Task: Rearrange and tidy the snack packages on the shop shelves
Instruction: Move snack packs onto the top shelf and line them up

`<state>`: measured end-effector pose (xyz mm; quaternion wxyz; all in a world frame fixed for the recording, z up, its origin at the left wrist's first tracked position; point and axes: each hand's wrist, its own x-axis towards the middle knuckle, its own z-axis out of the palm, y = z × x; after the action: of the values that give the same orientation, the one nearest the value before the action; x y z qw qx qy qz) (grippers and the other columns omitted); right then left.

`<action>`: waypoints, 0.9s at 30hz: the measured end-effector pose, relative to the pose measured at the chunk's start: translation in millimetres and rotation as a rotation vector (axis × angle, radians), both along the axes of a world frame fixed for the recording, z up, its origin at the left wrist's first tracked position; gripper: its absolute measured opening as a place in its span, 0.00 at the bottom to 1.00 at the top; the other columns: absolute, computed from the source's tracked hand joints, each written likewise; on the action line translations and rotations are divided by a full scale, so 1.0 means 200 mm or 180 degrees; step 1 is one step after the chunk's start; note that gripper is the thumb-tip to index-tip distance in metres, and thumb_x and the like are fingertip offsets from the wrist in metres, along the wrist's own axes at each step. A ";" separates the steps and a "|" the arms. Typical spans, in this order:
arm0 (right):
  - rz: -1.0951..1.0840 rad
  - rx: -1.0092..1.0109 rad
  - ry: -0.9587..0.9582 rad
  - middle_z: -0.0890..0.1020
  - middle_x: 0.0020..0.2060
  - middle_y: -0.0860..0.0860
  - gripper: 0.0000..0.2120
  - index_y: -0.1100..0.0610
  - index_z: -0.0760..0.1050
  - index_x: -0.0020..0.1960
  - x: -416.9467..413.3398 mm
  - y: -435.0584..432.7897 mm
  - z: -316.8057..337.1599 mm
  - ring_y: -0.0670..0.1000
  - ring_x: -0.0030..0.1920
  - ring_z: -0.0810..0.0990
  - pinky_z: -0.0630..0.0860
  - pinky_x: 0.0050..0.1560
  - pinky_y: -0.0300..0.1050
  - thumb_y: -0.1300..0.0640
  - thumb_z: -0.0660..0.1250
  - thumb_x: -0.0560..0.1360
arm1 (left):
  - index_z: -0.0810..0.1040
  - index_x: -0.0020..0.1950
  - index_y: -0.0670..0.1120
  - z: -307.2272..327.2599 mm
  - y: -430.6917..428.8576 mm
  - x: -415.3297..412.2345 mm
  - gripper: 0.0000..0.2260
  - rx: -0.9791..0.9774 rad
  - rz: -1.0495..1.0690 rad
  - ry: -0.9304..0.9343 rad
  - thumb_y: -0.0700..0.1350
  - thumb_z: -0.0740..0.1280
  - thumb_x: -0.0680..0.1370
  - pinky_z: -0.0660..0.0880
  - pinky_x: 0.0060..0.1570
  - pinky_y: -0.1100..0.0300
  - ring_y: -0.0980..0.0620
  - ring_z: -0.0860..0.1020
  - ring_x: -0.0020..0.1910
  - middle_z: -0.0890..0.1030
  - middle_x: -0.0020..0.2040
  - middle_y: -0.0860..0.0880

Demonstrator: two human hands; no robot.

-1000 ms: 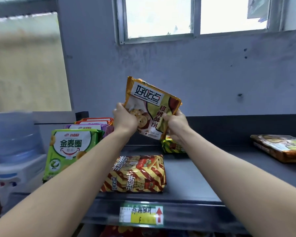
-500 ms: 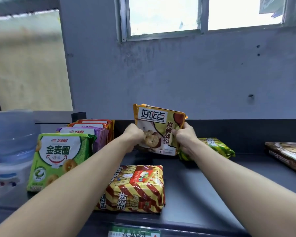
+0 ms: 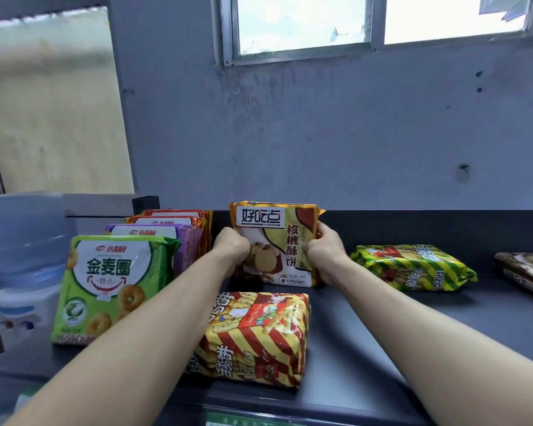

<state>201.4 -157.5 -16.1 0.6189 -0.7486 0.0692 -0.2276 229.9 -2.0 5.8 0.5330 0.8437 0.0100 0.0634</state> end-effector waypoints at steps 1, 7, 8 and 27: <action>-0.0069 -0.0111 0.0018 0.82 0.48 0.52 0.16 0.53 0.75 0.57 0.00 0.00 -0.01 0.55 0.49 0.82 0.81 0.50 0.54 0.69 0.62 0.74 | 0.66 0.67 0.39 0.00 0.01 -0.01 0.19 0.0037 0.0049 -0.0027 0.40 0.64 0.78 0.76 0.57 0.50 0.42 0.76 0.58 0.76 0.60 0.40; -0.0354 -0.0605 0.0117 0.81 0.47 0.49 0.09 0.52 0.73 0.50 0.01 -0.04 -0.04 0.53 0.51 0.80 0.79 0.53 0.53 0.64 0.66 0.75 | 0.65 0.68 0.40 -0.02 0.00 0.01 0.20 0.0072 -0.0076 -0.0092 0.38 0.63 0.77 0.76 0.57 0.52 0.44 0.76 0.59 0.76 0.61 0.43; -0.0364 -0.0643 0.0107 0.80 0.46 0.49 0.08 0.51 0.74 0.50 0.01 -0.04 -0.05 0.53 0.51 0.80 0.79 0.54 0.53 0.63 0.66 0.75 | 0.69 0.66 0.41 -0.02 0.00 0.00 0.17 0.0112 -0.0099 -0.0122 0.37 0.62 0.77 0.76 0.57 0.51 0.45 0.76 0.58 0.77 0.60 0.43; -0.0993 -0.1065 0.0124 0.78 0.59 0.57 0.18 0.60 0.70 0.65 -0.06 -0.04 0.04 0.58 0.59 0.76 0.73 0.60 0.53 0.60 0.62 0.76 | 0.75 0.60 0.40 0.07 0.01 -0.10 0.13 0.0263 -0.0081 -0.0172 0.34 0.59 0.77 0.76 0.57 0.51 0.44 0.76 0.55 0.77 0.55 0.45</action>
<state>190.3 -165.6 -8.0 0.4420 -0.8253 0.1573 -0.3143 210.8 -0.5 19.1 0.4985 0.8630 -0.0177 0.0797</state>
